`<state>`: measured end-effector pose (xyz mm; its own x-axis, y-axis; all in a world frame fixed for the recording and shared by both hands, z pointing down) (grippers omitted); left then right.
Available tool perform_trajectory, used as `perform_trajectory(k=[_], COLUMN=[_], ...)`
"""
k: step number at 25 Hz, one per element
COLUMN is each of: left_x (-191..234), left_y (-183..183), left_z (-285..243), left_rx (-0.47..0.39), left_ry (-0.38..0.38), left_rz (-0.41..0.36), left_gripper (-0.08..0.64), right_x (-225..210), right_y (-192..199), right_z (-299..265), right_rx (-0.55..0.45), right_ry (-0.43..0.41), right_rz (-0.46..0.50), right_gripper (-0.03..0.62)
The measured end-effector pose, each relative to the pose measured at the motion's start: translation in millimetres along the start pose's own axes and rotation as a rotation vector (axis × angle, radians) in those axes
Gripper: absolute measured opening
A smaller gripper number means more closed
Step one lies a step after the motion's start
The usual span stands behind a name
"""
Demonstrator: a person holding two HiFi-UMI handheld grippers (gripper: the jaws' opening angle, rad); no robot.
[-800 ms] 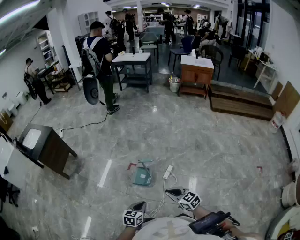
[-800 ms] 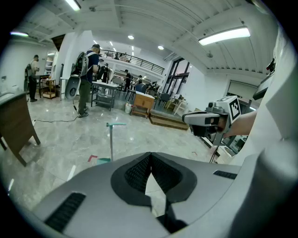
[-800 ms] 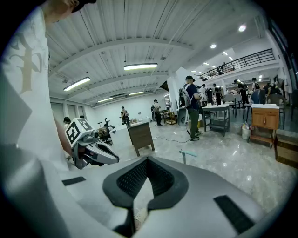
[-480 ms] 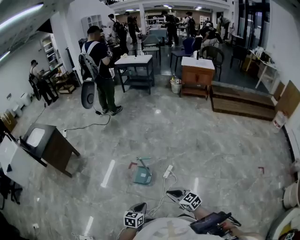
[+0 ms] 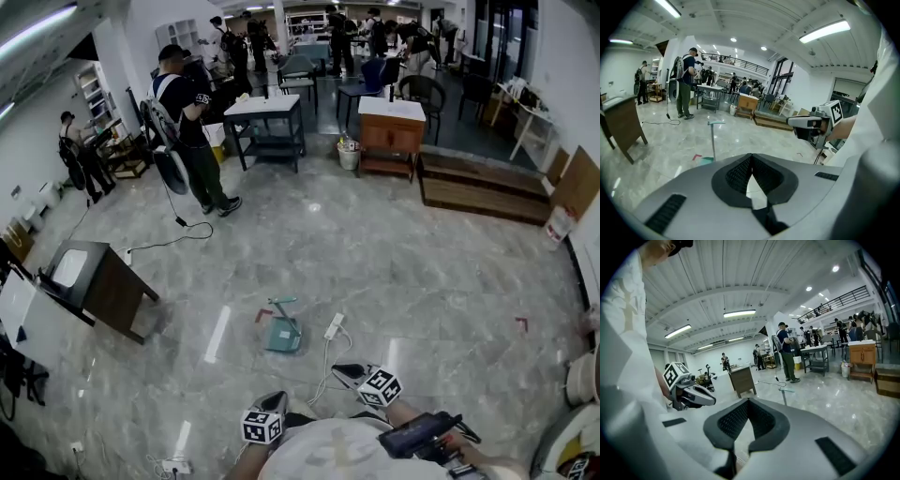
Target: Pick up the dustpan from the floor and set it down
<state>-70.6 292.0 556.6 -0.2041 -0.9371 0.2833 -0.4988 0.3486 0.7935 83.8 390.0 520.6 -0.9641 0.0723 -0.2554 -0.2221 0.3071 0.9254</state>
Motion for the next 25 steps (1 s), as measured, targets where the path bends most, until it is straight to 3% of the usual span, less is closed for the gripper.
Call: perform_trajectory(k=[10,18,25], left_x=[14,66,96], left_y=[-28,-71,-85], left_z=[-51,-67,-69], left_rx=[0.013,0.012,-0.010], left_ry=[0.057,0.057,0.042], left_rz=[-0.008,-0.019,-0.009], left_gripper=[0.012,0.012,0.012], right_x=[-43,-74,-85], right_y=[1,-24,-28], right_z=[-6,-56,-94], right_rx=[0.028,0.041,0.088], right_ry=[0.056,0.082,0.073], right_rz=[-0.044,-0.048,-0.025], right_gripper=[0.017,0.017,0.017])
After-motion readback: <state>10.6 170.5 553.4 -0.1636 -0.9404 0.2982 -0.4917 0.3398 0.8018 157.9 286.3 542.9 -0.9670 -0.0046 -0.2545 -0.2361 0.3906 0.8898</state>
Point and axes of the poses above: the fingertips, and each gripper's own axes: z backward along the fingers, x to its left, y out of its underside, the point moved 2 cm from there along z, backward along the fingers, and after that the axes turned 5 degrees about -x, right-handed, at the moved point
